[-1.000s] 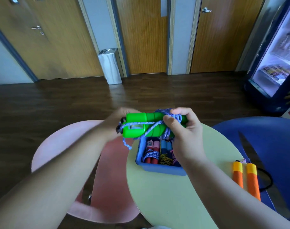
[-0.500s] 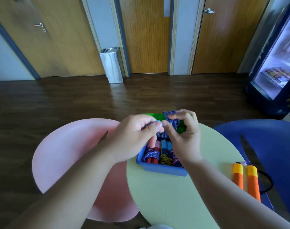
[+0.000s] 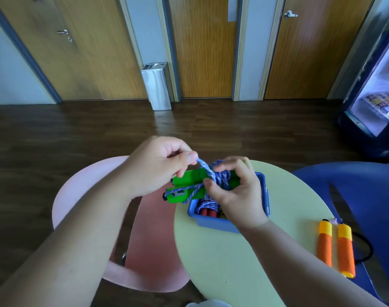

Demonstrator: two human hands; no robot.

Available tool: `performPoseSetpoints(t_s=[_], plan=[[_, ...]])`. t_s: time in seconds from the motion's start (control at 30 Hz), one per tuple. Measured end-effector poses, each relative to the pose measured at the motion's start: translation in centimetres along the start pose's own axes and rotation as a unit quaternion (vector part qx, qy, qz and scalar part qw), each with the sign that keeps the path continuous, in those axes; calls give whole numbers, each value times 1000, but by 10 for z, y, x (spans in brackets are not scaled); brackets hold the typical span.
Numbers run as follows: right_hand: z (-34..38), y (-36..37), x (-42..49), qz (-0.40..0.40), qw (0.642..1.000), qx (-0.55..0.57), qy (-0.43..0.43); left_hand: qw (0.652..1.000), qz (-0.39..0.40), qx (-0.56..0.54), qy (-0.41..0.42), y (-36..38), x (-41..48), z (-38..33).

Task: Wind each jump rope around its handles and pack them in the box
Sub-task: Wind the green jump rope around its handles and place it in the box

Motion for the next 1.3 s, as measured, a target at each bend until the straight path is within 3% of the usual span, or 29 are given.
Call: performPoseSetpoints(t_s=[0.1,0.43,0.77,1.3], plan=[[3,-10,4,-21,999,30,14,998,-24,55,-4,-22,-4,22],[-6,-18,4,-77,976,151,134,977,-179,-115,-32,-32,-21,96],[-1,-12,9,-133,982,68,118,928,-209,-296,-86,29,-31,127],[-11,5,12,-173,972,14,159,921,-190,-323,-109,93,-16,92]])
Point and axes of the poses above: each hand's wrist, its own x-axis towards the middle knuckle, its own y-axis out of the palm, z = x × y, the point moved 9 cm from there along x, towards the middle knuckle, and after that the axes turned 13 degrees about -y, right-handed, at the moved point
